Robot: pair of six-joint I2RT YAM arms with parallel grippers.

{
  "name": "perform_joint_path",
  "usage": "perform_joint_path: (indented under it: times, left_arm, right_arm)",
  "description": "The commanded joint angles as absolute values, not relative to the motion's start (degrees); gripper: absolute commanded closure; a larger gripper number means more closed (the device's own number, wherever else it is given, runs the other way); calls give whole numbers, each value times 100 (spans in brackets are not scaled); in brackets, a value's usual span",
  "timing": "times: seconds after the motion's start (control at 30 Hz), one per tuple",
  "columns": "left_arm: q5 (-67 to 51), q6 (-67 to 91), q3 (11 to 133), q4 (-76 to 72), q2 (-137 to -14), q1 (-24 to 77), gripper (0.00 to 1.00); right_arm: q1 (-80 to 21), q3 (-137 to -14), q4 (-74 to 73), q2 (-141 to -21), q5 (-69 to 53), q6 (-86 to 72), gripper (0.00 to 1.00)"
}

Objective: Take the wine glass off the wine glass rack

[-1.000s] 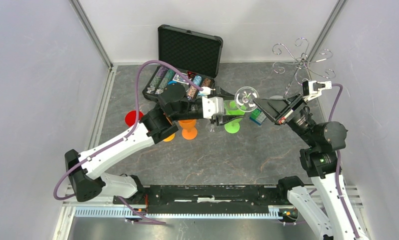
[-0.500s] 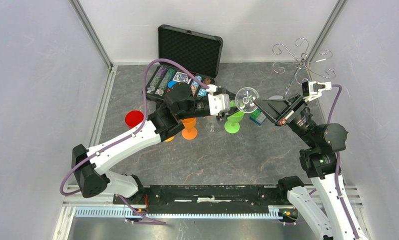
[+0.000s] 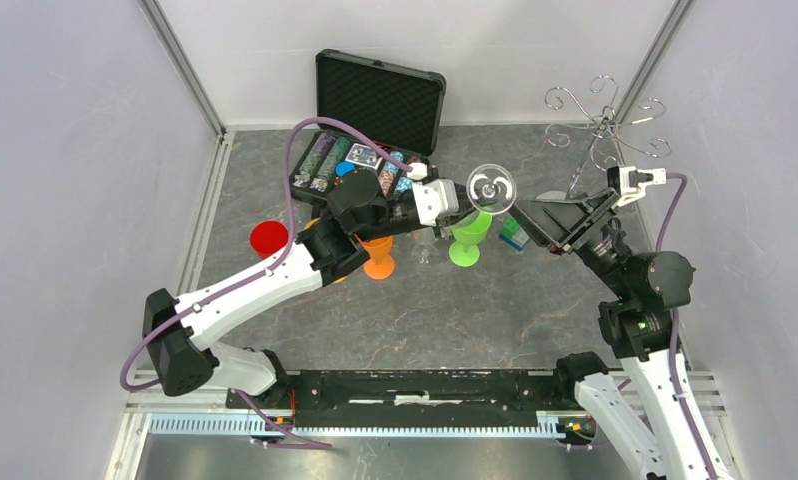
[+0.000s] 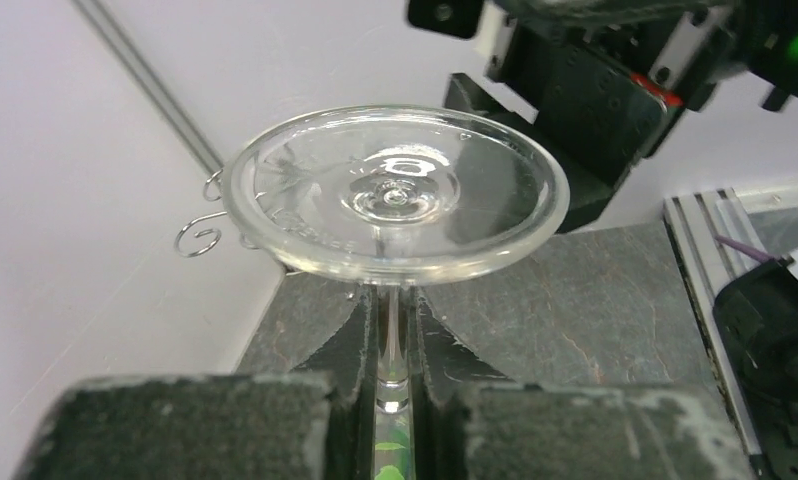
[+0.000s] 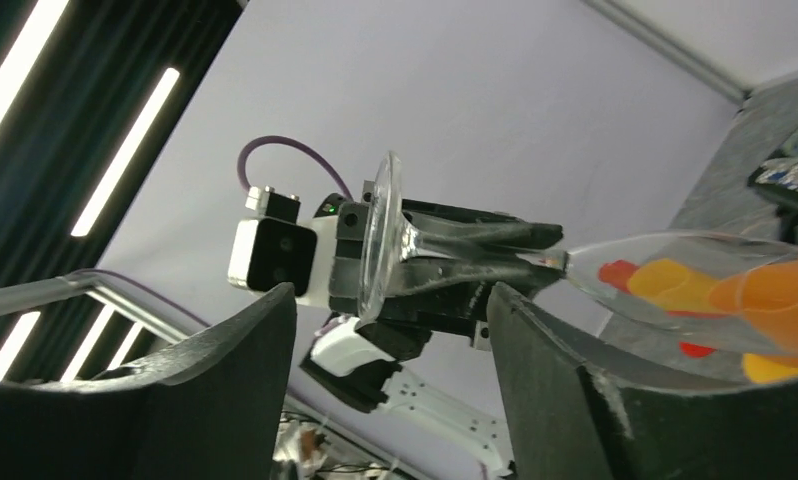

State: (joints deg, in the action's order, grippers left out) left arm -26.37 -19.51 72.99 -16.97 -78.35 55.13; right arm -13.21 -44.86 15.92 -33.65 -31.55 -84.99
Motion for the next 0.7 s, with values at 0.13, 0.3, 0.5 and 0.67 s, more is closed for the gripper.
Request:
perform_joint_path:
  times: [0.13,0.3,0.5,0.67]
  left_arm:
    - [-622,-242,7107,-3432,-7359,5515,98]
    - [679,1243,6910,-4607,-7252,5518,98]
    - [1745,2649,6802,-4957,-7160,5523,98]
    - [2045,3505,6500,-5275,-7063,5523,98]
  right_arm:
    - [-1352,-3822,1170,-2592,-2046,-7397,18]
    - [-1353,-2928,1989,-2555,-2096,-7742,16]
    - [-1358,-2674,3684,-2917,-2260,-7995,13]
    - [-1413,-2850,4426,-3269,-2353,-8186,17]
